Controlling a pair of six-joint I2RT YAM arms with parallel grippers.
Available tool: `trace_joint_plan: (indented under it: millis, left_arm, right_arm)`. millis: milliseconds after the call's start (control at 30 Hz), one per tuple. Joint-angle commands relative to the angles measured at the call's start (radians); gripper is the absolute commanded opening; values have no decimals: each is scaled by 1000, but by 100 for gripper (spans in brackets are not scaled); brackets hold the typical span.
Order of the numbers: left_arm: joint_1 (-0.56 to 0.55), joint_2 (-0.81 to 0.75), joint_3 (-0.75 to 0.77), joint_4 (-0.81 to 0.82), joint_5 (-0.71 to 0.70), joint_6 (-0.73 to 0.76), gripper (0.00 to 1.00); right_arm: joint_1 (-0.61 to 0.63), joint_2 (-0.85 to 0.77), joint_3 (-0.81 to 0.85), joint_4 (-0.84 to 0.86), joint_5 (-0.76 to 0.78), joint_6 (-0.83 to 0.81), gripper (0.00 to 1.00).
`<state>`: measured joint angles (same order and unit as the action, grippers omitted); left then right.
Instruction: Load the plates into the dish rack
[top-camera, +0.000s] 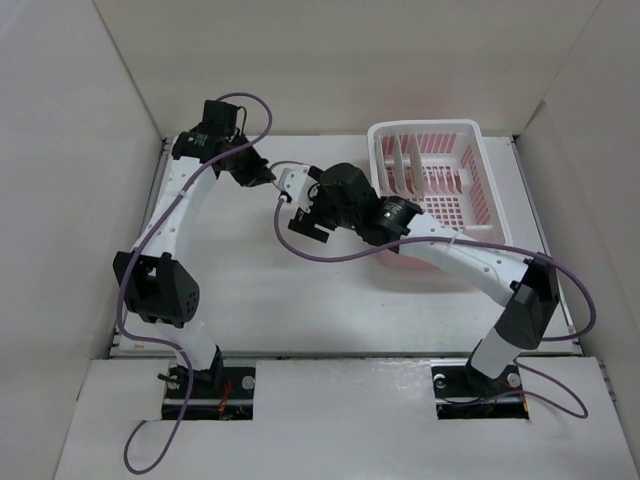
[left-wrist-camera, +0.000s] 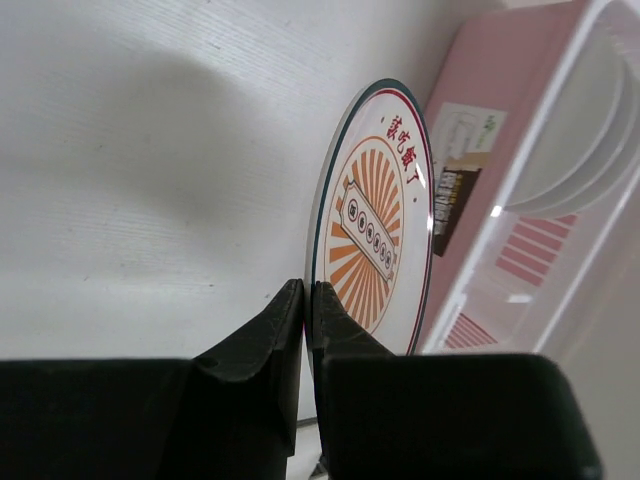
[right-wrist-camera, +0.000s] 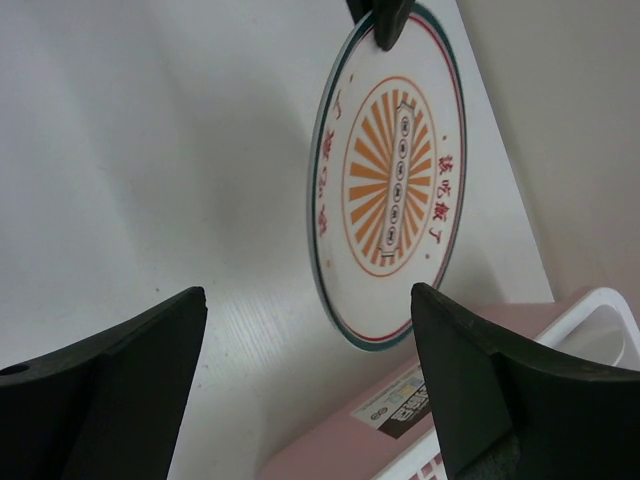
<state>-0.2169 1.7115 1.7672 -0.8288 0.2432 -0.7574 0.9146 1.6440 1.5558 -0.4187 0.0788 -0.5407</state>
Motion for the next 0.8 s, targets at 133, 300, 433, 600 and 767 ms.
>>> trace_joint_plan:
  millis: [133,300,433,600,767]
  left_arm:
    - [48,-84,78,11,171,-40,0]
    - [48,-107,78,20,192,-40,0]
    - [48,-127,60,33,205,-40,0]
    - [48,-127,51,33,183,-30,0]
    - [57,-127,51,45,174,-11,0]
  right_arm:
    - [-3,31,-26,178,56,-18,83]
    - [-13,53,-26,234,119,-18,70]
    - [-22,74,-26,245,140,-27,61]
    - [-22,83,-26,255,130,-27,27]
    - [-22,54,-26,255,130,-7,0]
